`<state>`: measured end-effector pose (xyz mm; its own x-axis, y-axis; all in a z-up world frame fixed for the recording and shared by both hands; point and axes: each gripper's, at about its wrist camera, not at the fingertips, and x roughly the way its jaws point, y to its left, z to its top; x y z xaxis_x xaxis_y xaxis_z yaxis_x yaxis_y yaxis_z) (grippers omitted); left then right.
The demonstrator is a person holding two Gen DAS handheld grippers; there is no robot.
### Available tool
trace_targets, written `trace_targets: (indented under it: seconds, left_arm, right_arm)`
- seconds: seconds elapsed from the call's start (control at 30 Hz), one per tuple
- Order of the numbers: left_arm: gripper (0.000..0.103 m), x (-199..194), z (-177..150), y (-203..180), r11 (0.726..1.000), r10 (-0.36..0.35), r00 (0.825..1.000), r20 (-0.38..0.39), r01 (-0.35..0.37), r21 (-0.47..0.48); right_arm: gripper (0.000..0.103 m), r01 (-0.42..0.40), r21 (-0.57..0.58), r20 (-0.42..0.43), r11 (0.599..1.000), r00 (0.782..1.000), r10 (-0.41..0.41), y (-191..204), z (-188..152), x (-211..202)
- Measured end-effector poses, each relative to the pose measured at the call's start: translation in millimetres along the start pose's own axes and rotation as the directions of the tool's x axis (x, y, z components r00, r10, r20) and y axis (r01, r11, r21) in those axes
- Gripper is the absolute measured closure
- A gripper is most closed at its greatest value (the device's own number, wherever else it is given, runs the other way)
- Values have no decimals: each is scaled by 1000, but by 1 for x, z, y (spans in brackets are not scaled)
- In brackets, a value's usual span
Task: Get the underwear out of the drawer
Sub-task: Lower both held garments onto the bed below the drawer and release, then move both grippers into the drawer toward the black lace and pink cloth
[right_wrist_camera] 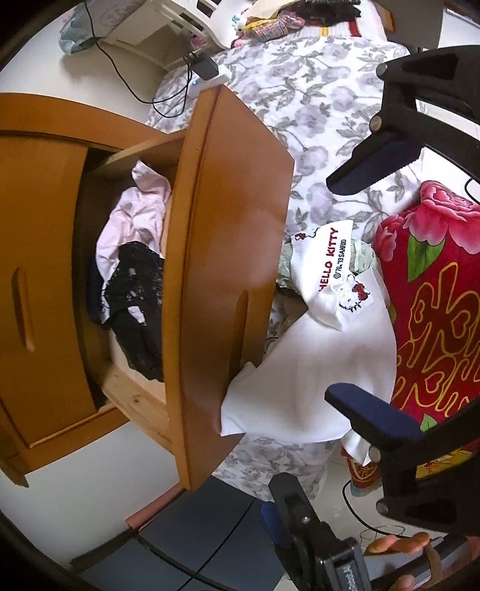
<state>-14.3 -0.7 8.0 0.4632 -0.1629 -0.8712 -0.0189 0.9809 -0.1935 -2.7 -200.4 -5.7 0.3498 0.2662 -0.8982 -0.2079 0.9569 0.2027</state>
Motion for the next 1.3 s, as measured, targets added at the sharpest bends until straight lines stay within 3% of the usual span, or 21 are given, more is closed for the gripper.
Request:
trace_targets:
  seconds: [0.3, 0.5, 0.7, 0.9, 1.03, 1.17, 1.23, 1.3]
  left_arm:
    - [5, -12, 16, 1, 1000, 0, 998, 69, -1, 21]
    - [5, -24, 53, -3, 997, -20, 992, 127, 11, 73]
    - [5, -25, 99, -16, 990, -11, 992, 128, -7, 140]
    - [5, -1, 140, -32, 984, -9, 999, 52, 0, 178]
    - [5, 31, 156, -42, 977, 30, 999, -27, -23, 210]
    - [5, 73, 165, -49, 970, 61, 988, -145, -24, 243]
    - [5, 92, 166, -52, 967, 70, 977, -200, -18, 253]
    - [6, 107, 167, -56, 962, 82, 968, -237, -15, 271]
  right_arm:
    - [0, 0, 22, 56, 1000, 998, -2, -11, 3, -8]
    - [0, -13, 14, 139, 1000, 990, 11, -18, 23, -31]
    - [0, 12, -43, 183, 999, 983, -4, -19, 59, -52]
    - [0, 18, -80, 194, 997, 981, -2, -26, 108, -56]
    - [0, 36, -97, 177, 995, 984, -18, -32, 137, -43]
    - [1, 50, -99, 122, 994, 992, -37, -40, 158, -18]
    - [4, 69, -110, 83, 992, 995, -60, -43, 167, 0]
    - [14, 91, -112, 40, 990, 995, -87, -47, 173, 18]
